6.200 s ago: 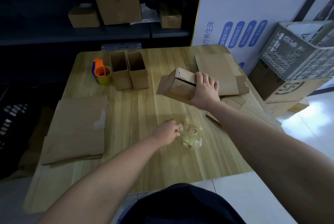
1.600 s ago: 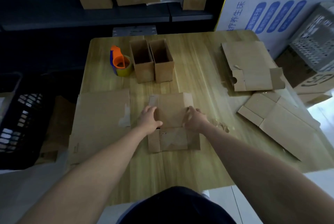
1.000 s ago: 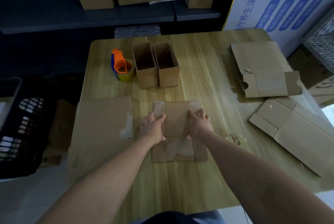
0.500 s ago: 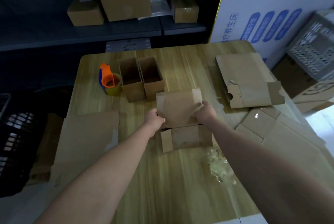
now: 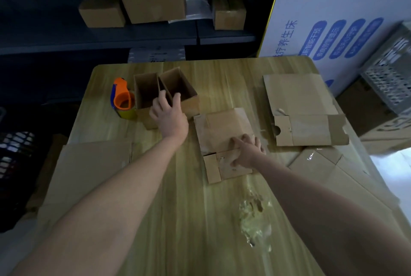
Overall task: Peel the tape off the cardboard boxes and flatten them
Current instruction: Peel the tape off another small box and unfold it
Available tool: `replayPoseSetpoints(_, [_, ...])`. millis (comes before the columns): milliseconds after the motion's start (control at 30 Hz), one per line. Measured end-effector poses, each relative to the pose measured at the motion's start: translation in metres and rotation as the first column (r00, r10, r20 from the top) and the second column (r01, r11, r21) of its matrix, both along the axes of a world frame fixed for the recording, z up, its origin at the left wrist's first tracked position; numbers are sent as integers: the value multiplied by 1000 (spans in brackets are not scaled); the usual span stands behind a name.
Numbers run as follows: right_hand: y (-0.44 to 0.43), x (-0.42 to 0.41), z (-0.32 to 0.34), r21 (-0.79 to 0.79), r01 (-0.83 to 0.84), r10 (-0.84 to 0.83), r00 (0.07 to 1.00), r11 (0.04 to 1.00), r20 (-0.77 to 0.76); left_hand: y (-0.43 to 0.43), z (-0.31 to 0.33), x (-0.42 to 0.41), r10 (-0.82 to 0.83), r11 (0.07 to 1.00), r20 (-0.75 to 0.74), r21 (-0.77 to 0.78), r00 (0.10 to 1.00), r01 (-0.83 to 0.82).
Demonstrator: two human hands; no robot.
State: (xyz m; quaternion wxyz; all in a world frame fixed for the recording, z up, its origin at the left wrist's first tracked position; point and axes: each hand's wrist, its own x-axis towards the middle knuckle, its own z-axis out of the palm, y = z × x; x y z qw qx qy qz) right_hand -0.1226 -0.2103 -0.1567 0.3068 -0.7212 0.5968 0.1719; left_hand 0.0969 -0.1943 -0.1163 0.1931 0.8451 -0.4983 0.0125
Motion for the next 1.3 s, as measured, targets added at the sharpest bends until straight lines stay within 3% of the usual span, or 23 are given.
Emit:
replayPoseSetpoints(67, [-1,-2,-6,-7,-51,51,998,999,-47,-7,-1,15,25,983,4,182,1000,-25])
replayPoseSetpoints(133, [-2,-5,-11,-33,-48,45,997,998,-69,-11,-1,26,21,964,-16,265,1000,-16])
replayPoseSetpoints(300, [-12,-2,-18,-60,-22,17,995,998,-95,-4,10,48,-44,990,-36,131,998,48])
replayPoseSetpoints(467, [-22,19,-16,-108,54,-70,986,993,-153,36,20,53,-215,965,-108,127,971,228])
replayPoseSetpoints(667, [-21,43,-6,-321,-22,-51,975,947,-218,96,18,39,-365,910,-150,153,919,386])
replayPoseSetpoints(833, [11,75,24,-357,-17,61,992,934,113,128,22,49,-409,867,-132,253,903,429])
replayPoseSetpoints(933, [43,94,49,-419,54,110,927,906,358,142,28,55,-432,849,-168,257,886,462])
replayPoseSetpoints(1033, [81,112,68,-450,44,183,875,892,448,158,32,54,-484,810,-193,269,853,521])
replayPoseSetpoints(1300, [159,115,72,-433,-231,323,934,872,152,207,20,67,-596,743,-227,209,770,636])
